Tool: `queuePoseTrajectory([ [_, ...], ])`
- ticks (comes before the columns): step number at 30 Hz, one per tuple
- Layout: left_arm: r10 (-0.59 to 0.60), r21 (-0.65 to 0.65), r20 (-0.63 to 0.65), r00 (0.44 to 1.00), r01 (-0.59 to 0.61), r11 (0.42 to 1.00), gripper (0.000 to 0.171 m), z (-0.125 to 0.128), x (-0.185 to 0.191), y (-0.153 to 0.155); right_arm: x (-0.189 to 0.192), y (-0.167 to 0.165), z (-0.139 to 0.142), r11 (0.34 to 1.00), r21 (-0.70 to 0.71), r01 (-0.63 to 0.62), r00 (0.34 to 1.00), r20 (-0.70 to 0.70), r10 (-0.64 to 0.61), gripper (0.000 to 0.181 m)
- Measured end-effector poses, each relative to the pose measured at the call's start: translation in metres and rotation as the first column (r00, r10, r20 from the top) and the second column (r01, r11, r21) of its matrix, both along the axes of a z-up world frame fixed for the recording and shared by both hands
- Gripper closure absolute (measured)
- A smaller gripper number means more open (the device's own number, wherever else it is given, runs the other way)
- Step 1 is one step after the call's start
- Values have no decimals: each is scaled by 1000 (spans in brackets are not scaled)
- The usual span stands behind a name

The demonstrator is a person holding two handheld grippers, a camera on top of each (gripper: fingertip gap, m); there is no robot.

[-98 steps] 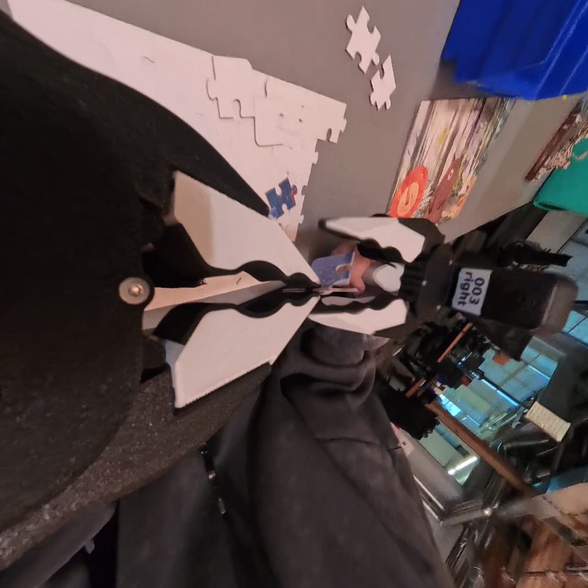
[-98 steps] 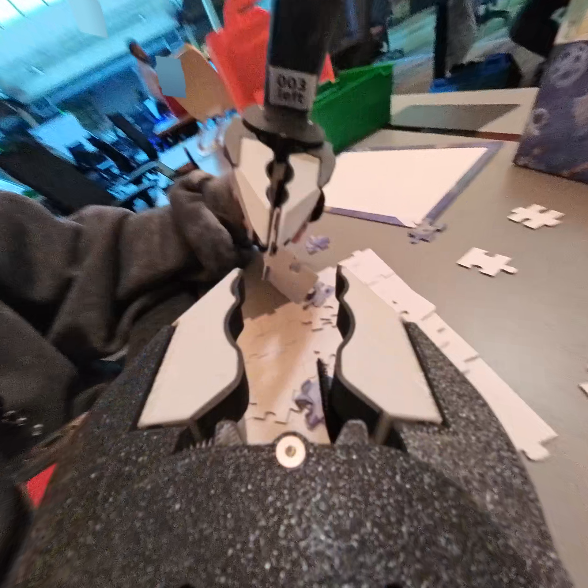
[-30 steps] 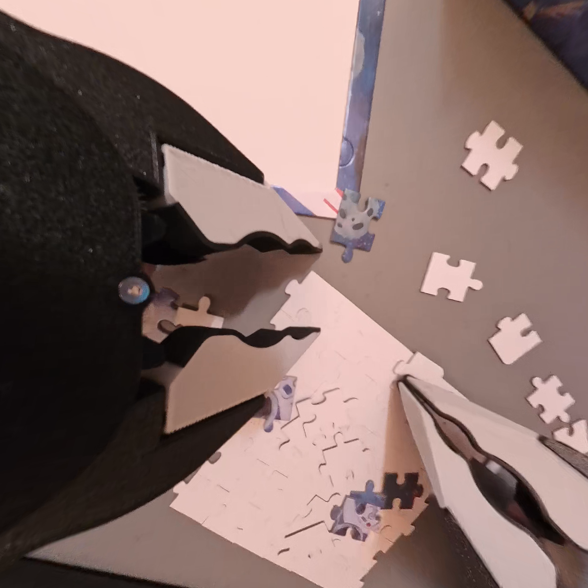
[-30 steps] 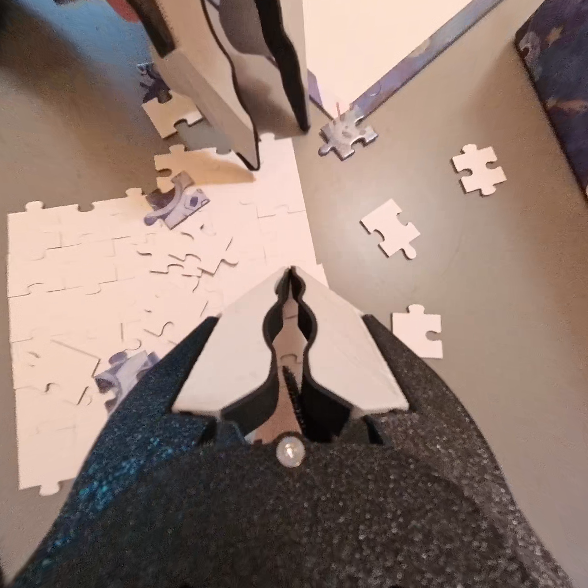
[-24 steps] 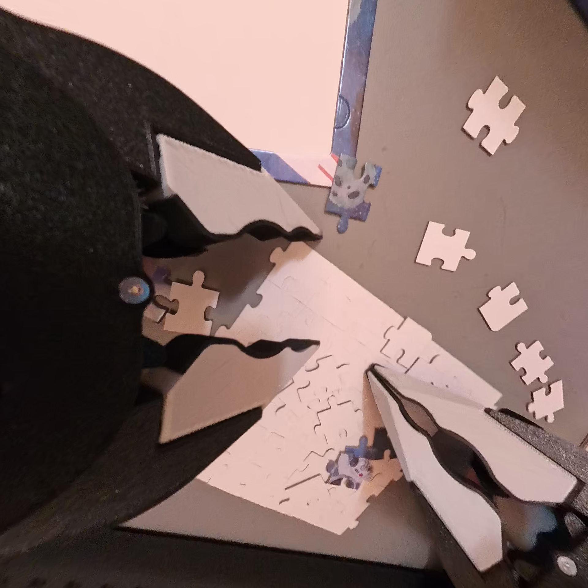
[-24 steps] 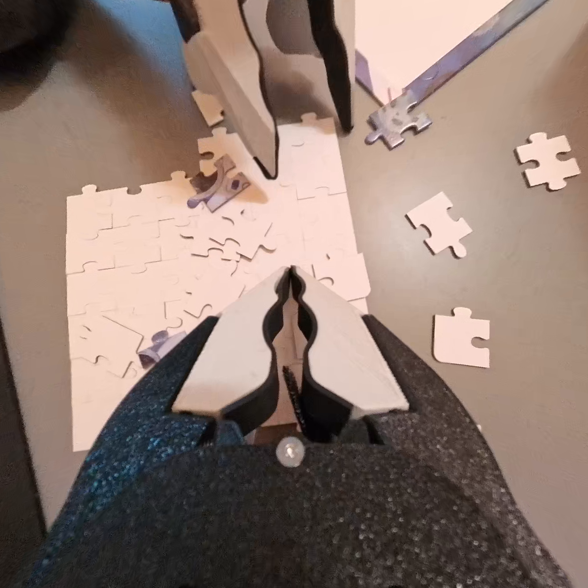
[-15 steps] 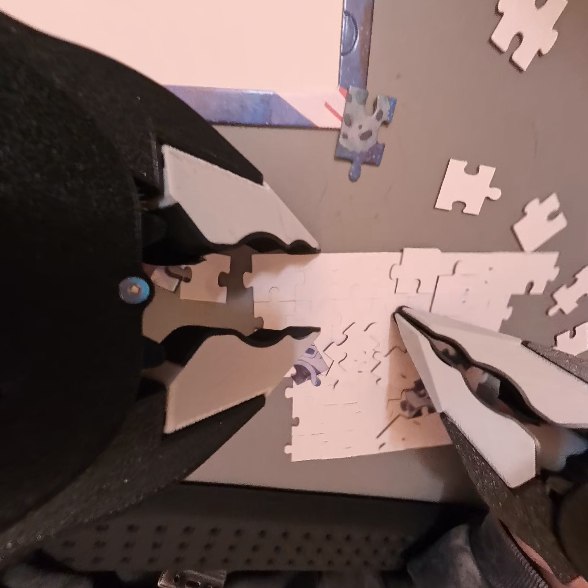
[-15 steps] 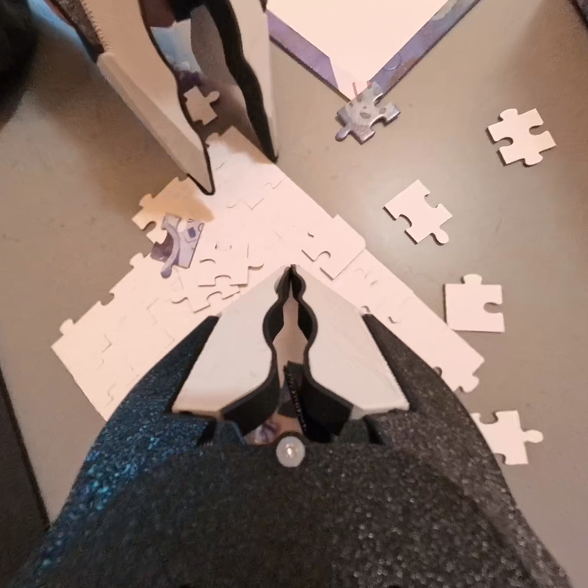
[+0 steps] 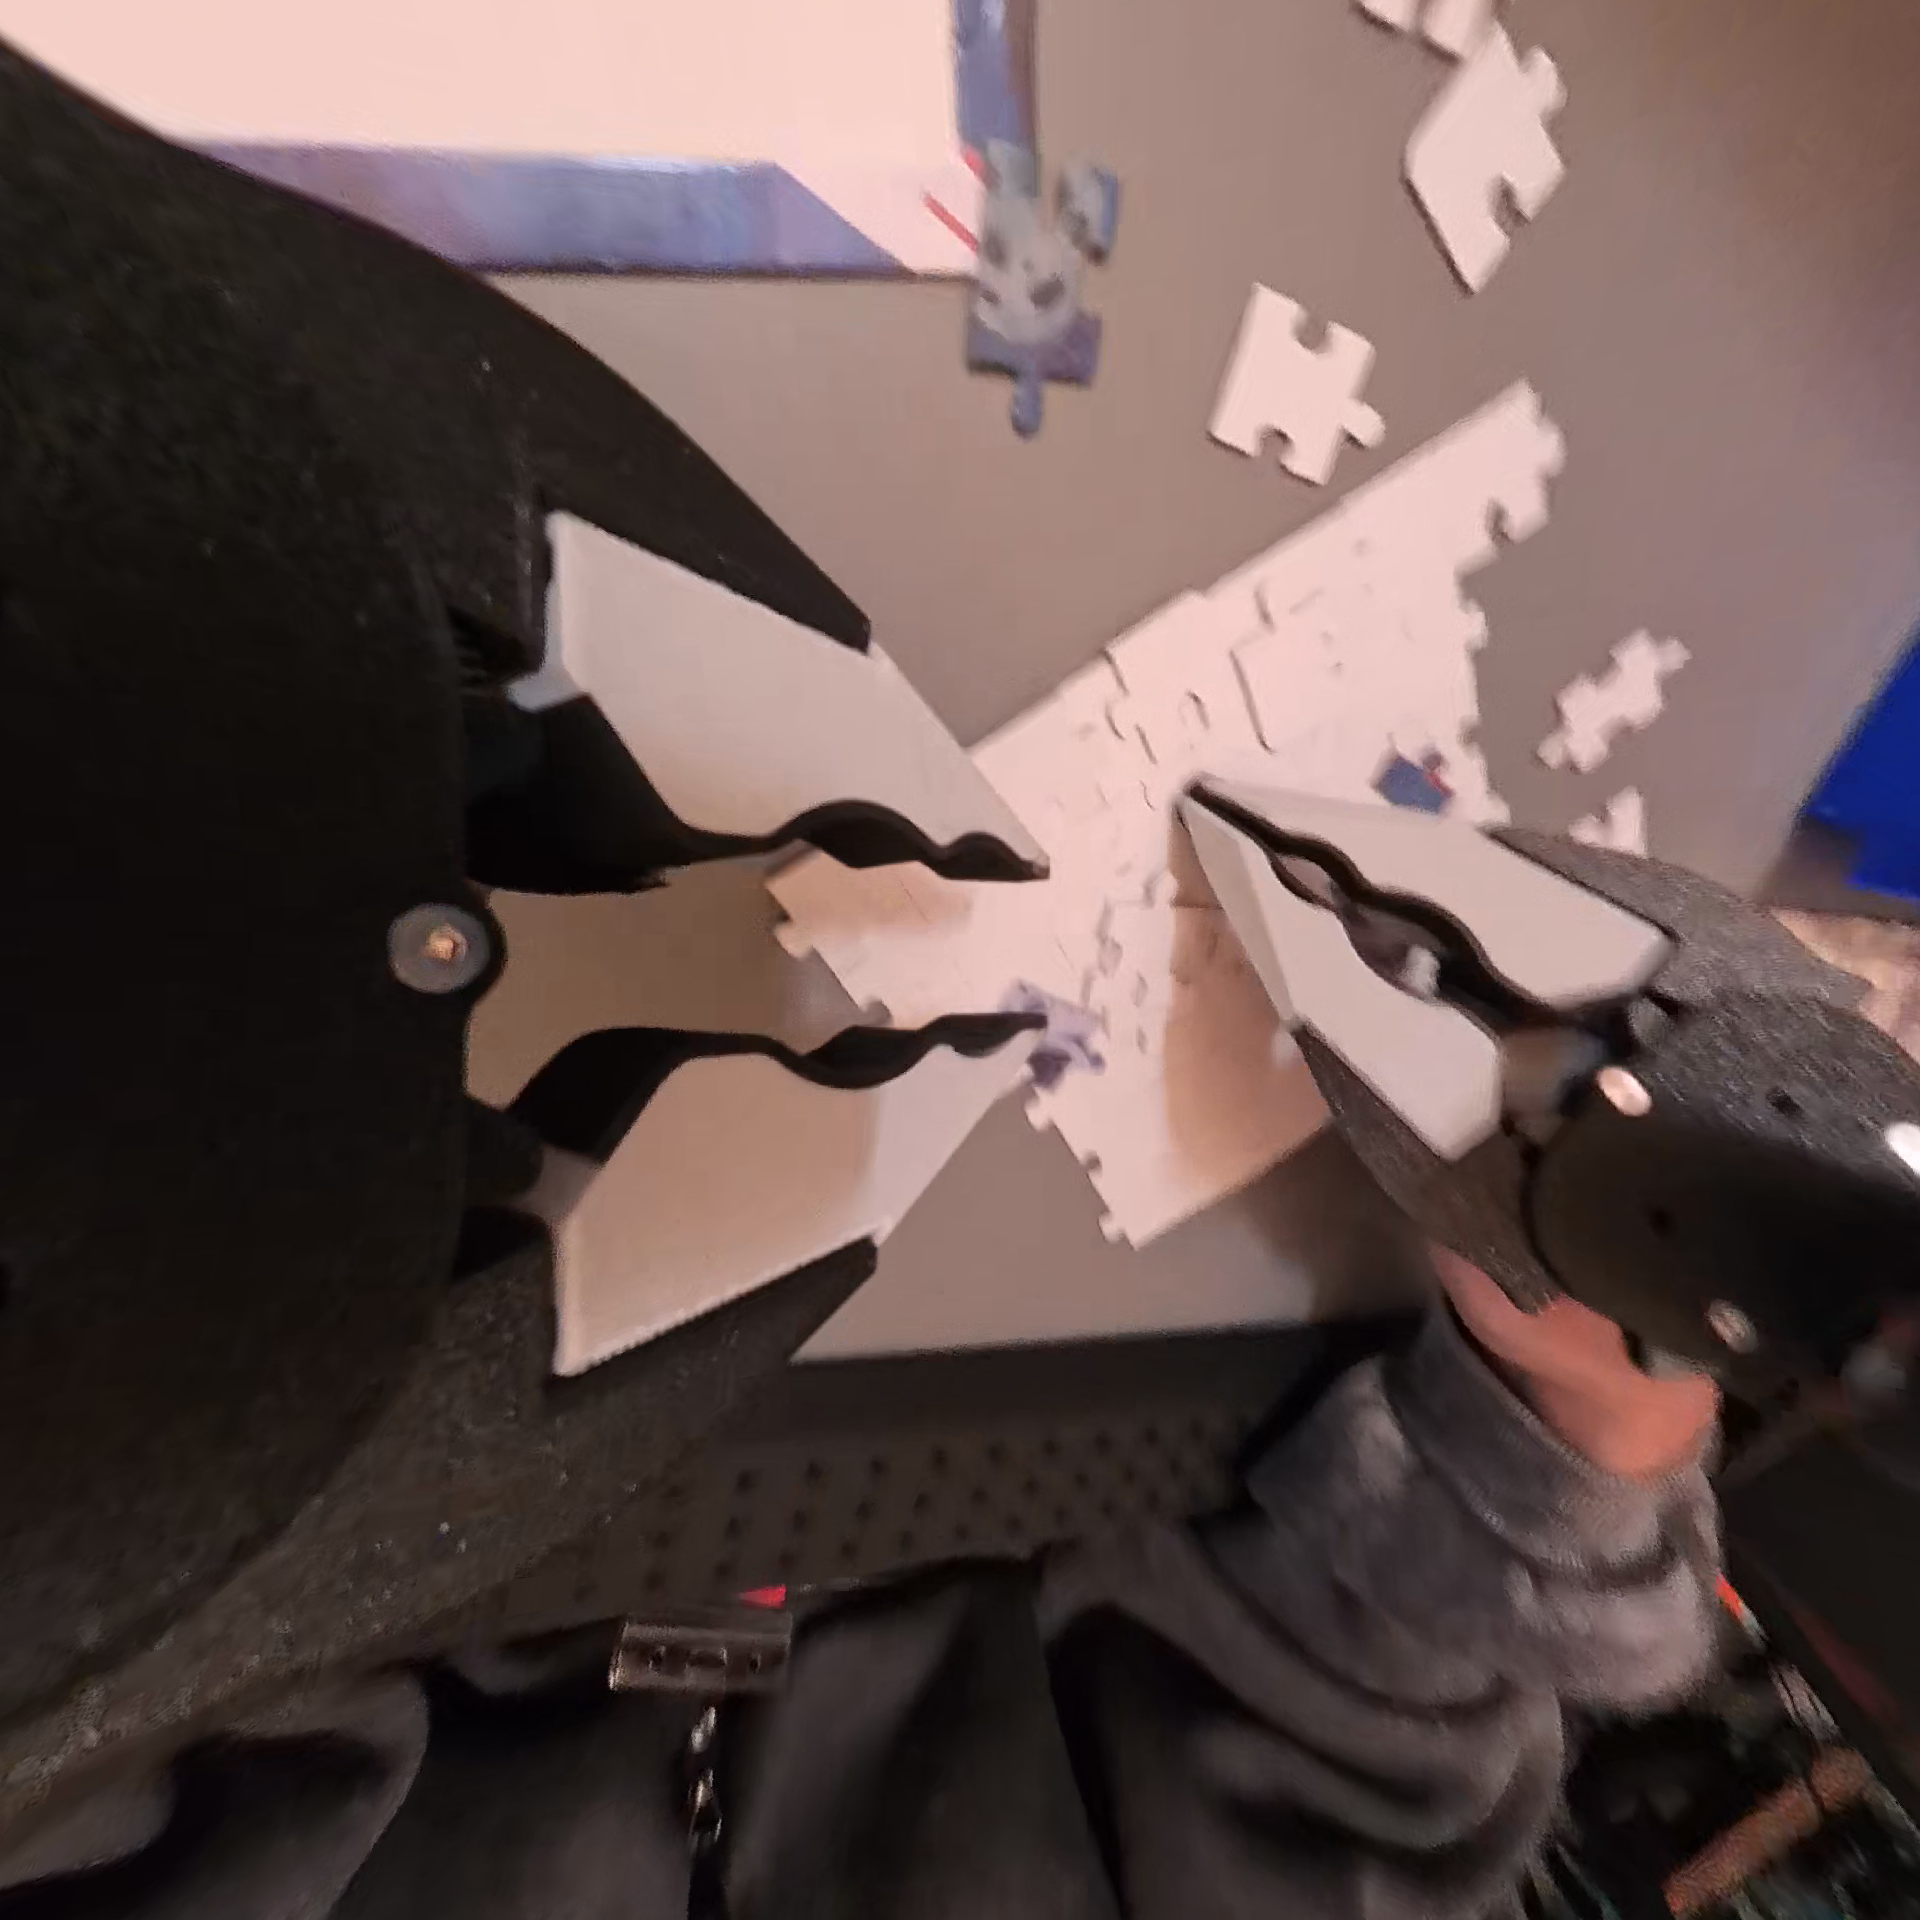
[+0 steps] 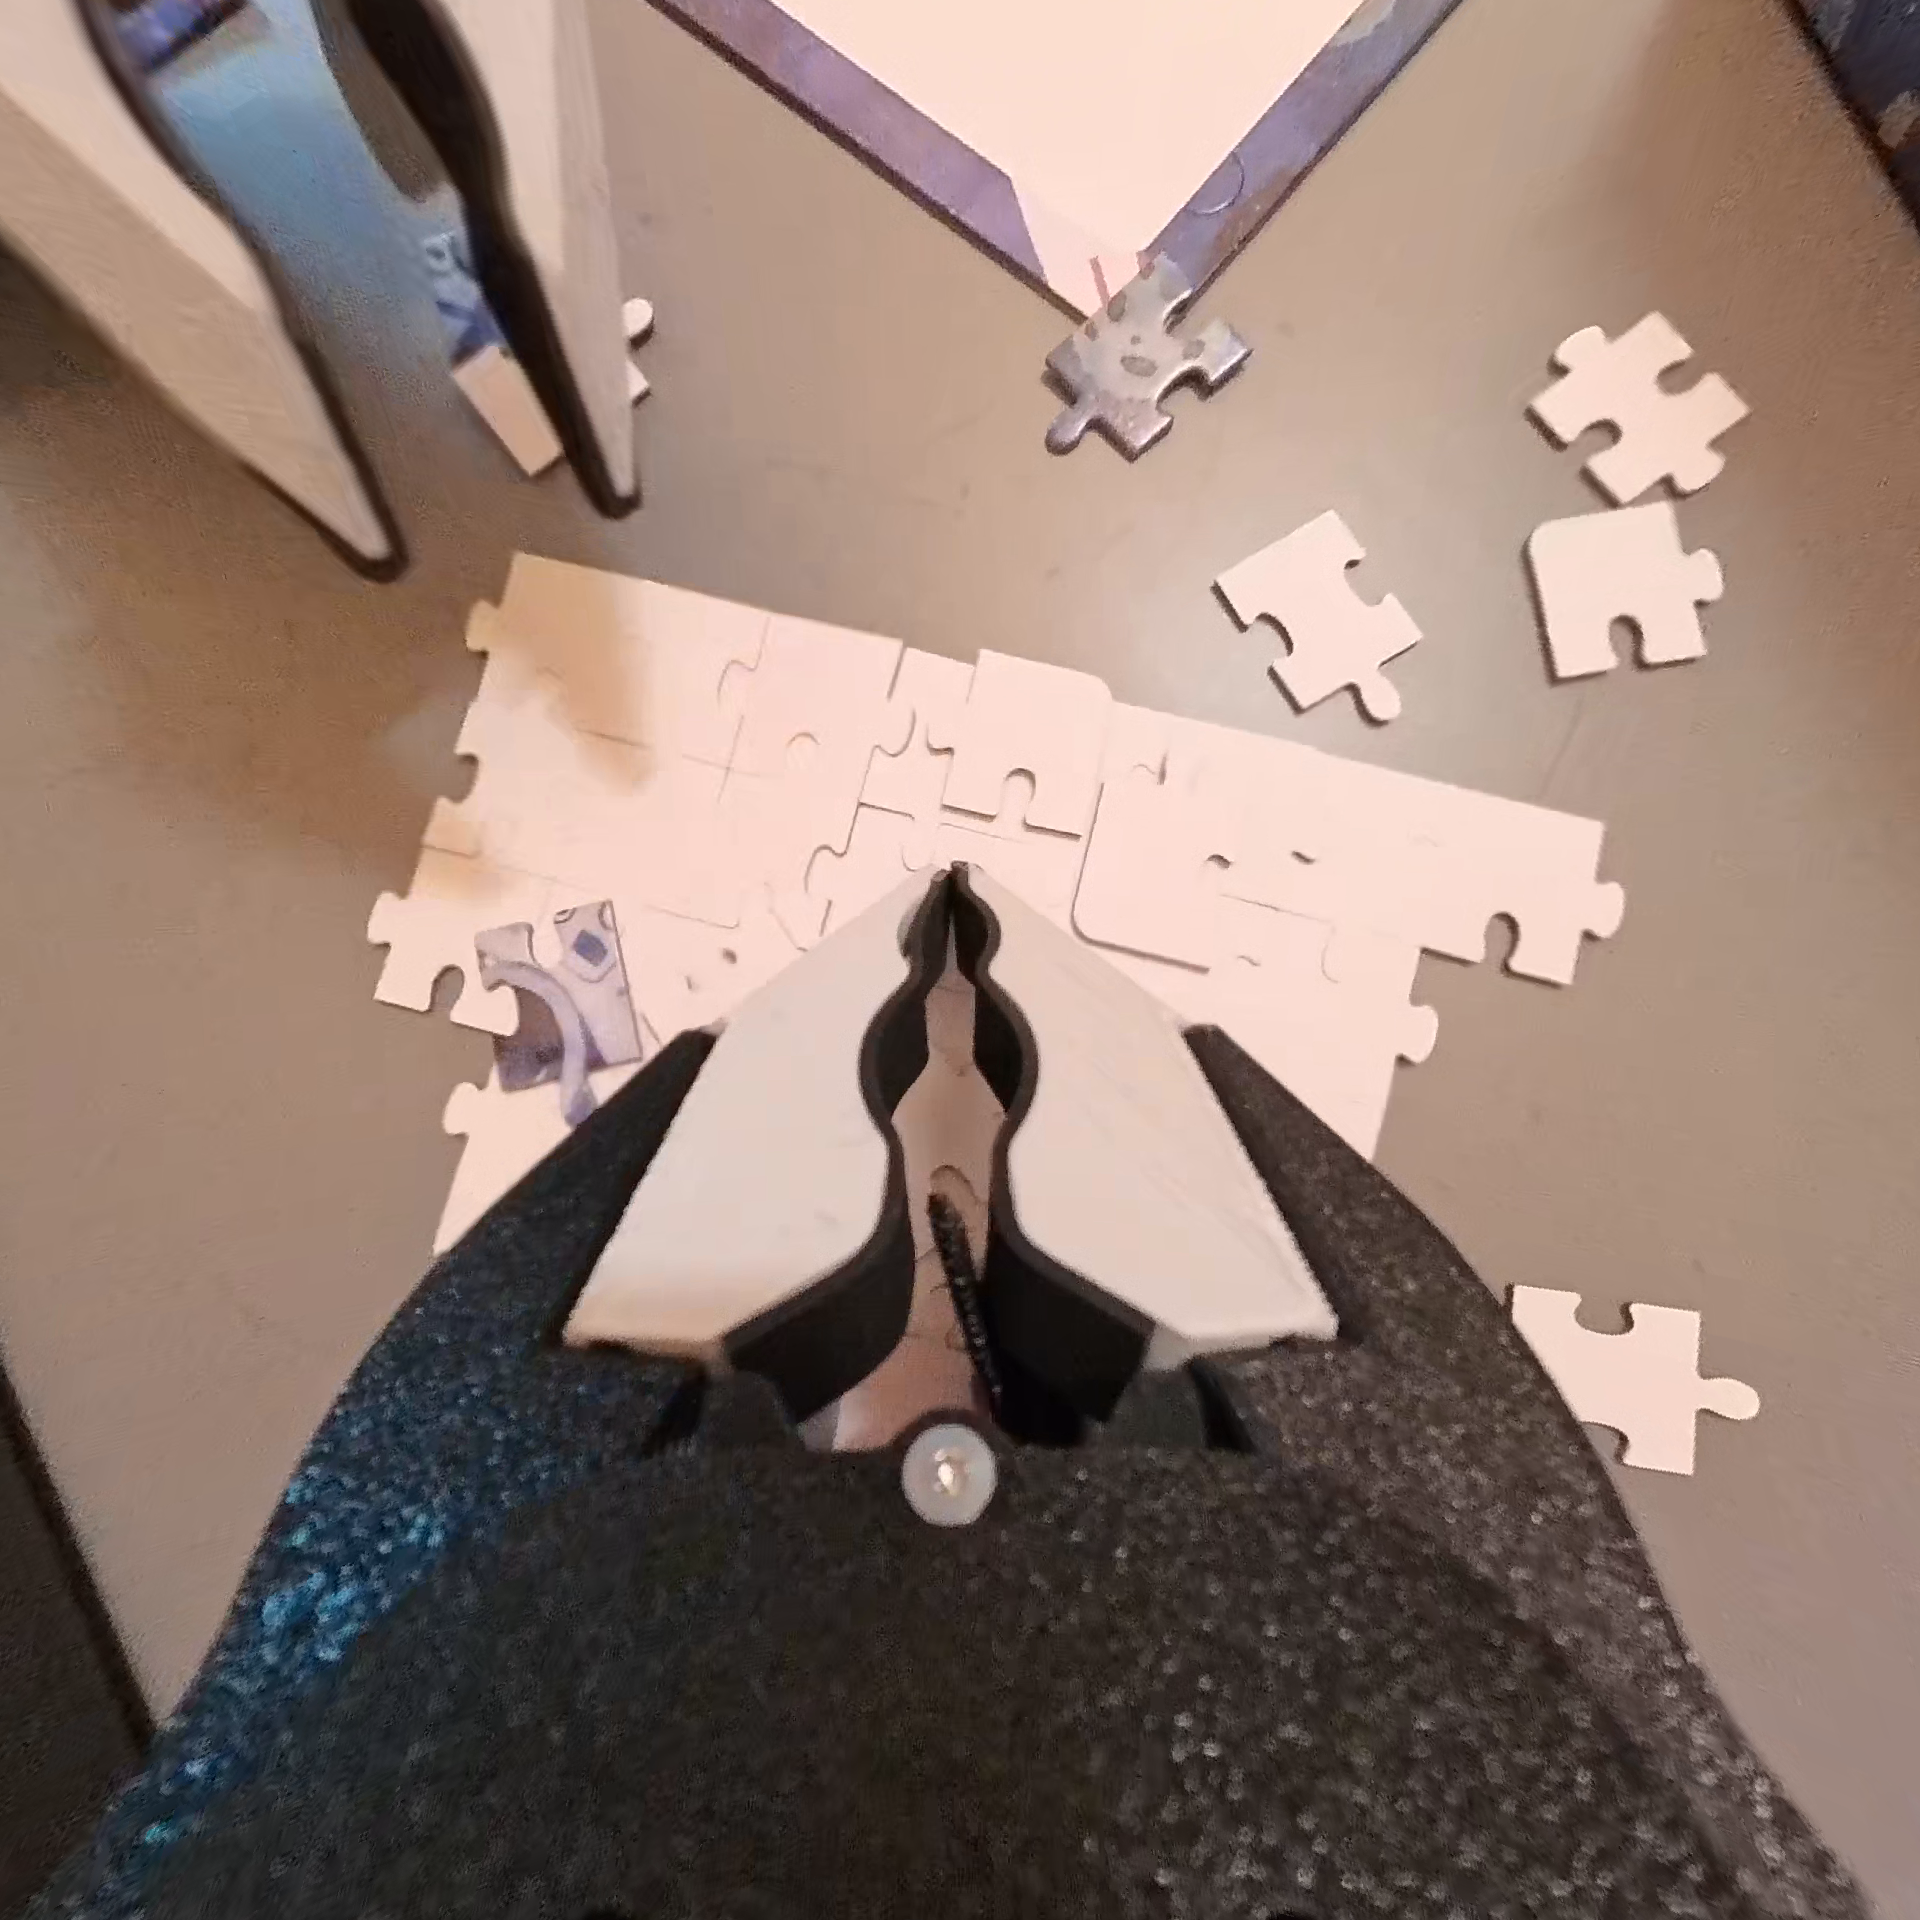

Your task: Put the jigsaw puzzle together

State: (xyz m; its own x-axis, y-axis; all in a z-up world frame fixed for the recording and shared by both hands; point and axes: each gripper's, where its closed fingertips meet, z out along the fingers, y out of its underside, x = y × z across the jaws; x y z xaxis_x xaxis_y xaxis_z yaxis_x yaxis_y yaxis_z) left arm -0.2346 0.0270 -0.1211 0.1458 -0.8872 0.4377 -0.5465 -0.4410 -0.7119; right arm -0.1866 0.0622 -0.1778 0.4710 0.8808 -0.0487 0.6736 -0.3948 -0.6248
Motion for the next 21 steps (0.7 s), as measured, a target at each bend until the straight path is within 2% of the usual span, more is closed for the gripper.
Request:
queuePoseTrajectory([
  [3,98,58,-207,974,-87,994,134,-33,-22,18,0,0,0,1000,-1,0,1000,-3,0,181],
  [4,106,61,-236,966,-94,994,133,-38,-24,18,0,0,0,1000,-2,2,1000,-3,-2,181],
  [8,81,23,-252,964,-78,997,131,-43,-9,0,-1,0,0,1000,1,13,1000,-2,-13,181],
  [10,116,7,-252,961,-118,993,130,-46,-4,-7,-1,0,0,1000,-6,19,1000,-17,-19,181],
  [15,126,-82,-60,990,-131,988,133,-18,15,-27,-1,0,0,1000,3,23,1000,-6,-23,181],
  [17,221,-19,-78,972,-223,975,132,-15,4,-12,-1,0,0,1000,12,23,1000,0,-23,181],
  [19,348,66,-152,925,-342,937,124,-24,-17,11,-1,0,0,1000,10,25,1000,-4,-25,181],
  [21,346,45,-181,921,-343,938,113,-31,-18,8,-1,0,0,1000,6,26,1000,-8,-26,181],
])
